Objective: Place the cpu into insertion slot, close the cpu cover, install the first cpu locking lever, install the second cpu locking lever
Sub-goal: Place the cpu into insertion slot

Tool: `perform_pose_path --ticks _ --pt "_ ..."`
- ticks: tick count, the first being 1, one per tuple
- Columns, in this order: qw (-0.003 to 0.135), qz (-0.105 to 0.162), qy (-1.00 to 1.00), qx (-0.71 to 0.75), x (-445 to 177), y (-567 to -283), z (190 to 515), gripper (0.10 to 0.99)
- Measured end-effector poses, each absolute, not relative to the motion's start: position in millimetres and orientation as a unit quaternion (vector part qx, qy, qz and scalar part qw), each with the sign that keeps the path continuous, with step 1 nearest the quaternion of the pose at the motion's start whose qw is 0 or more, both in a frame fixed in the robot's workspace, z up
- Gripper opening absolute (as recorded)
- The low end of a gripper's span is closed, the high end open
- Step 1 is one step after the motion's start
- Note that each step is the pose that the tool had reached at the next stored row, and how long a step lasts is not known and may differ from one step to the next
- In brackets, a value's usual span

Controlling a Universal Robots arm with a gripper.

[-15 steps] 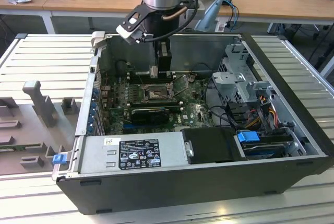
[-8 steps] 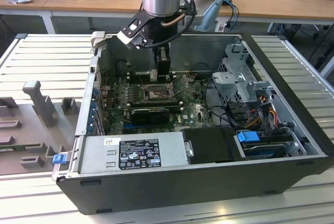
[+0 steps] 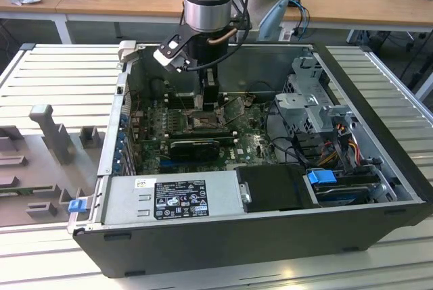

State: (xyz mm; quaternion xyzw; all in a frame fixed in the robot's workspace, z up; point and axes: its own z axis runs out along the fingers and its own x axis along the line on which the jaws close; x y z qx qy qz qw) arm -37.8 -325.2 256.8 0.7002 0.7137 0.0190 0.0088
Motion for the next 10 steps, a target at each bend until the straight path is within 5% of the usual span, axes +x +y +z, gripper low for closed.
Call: perform_pose_path --ticks 10 --pt "0.009 0.019 0.713 0.700 -37.9 -325.2 227.7 0.533"
